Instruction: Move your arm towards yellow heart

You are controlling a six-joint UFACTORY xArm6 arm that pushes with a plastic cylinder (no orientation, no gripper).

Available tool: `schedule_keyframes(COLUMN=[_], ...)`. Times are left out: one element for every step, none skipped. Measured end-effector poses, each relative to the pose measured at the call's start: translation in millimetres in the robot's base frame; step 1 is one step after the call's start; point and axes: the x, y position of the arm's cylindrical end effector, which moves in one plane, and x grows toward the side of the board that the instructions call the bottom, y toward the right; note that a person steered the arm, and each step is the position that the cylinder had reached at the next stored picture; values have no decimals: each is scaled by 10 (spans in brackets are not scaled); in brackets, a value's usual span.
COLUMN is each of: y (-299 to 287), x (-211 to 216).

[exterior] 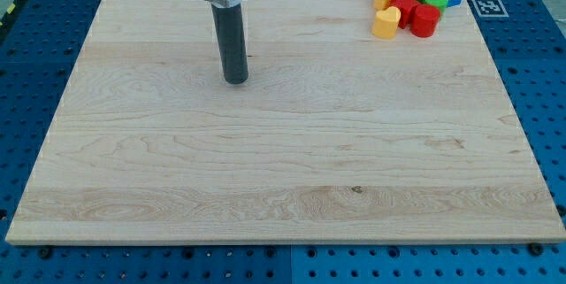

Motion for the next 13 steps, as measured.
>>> schedule_keyframes(y=[0,0,11,11,11,11,11,11,11,46,57,60,764], x=[0,0,0,-1,-64,-64,-85,-85,-440,-1085,-1190,-1190,-1077])
